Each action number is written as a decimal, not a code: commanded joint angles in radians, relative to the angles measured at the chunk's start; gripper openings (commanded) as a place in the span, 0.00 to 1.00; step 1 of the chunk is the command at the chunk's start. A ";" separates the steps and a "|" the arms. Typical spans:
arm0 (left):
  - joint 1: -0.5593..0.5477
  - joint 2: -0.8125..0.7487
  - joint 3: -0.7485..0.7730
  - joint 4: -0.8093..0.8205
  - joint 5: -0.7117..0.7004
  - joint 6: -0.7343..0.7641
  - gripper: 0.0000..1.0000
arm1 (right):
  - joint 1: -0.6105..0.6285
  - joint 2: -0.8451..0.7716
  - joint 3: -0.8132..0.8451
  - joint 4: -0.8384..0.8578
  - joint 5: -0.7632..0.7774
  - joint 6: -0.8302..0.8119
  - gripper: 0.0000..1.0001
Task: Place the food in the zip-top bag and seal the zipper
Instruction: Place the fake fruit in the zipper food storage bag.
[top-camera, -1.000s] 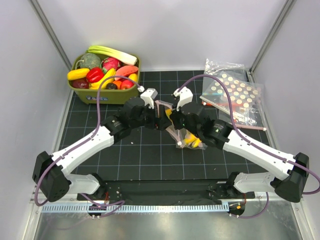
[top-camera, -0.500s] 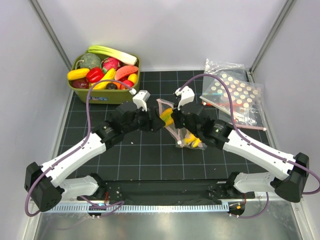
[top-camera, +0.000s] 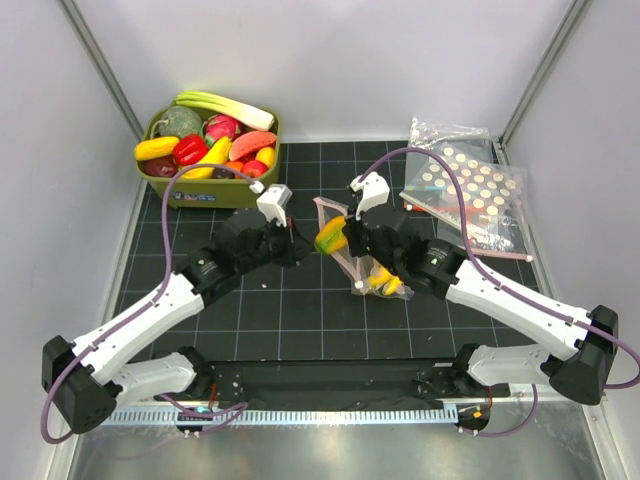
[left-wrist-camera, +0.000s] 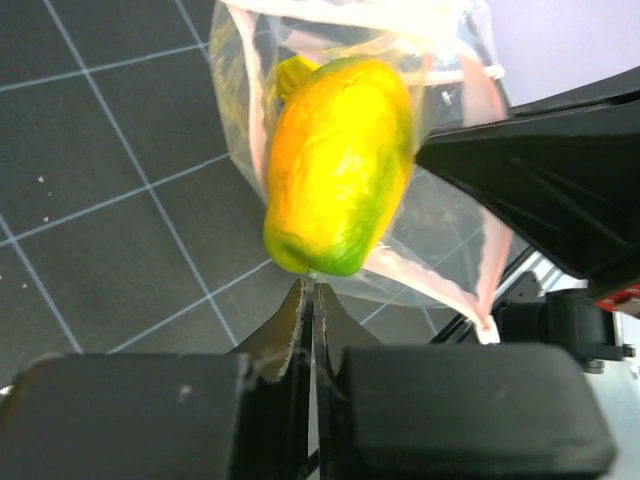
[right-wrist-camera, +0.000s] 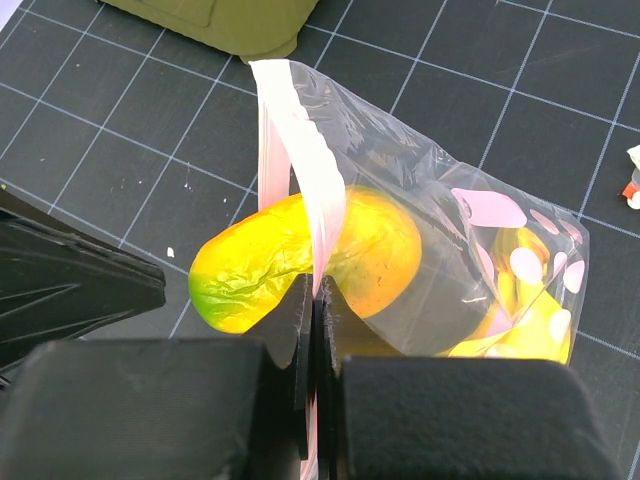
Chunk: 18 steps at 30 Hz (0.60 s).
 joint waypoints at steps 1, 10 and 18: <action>-0.001 0.021 0.029 -0.035 -0.018 0.032 0.00 | 0.004 -0.028 0.000 0.054 0.025 0.012 0.01; -0.001 0.123 0.060 0.047 0.051 0.032 0.00 | 0.004 -0.030 -0.004 0.065 0.001 0.011 0.01; 0.000 0.292 0.156 0.196 0.105 0.044 0.00 | 0.004 -0.031 -0.014 0.083 -0.033 0.006 0.01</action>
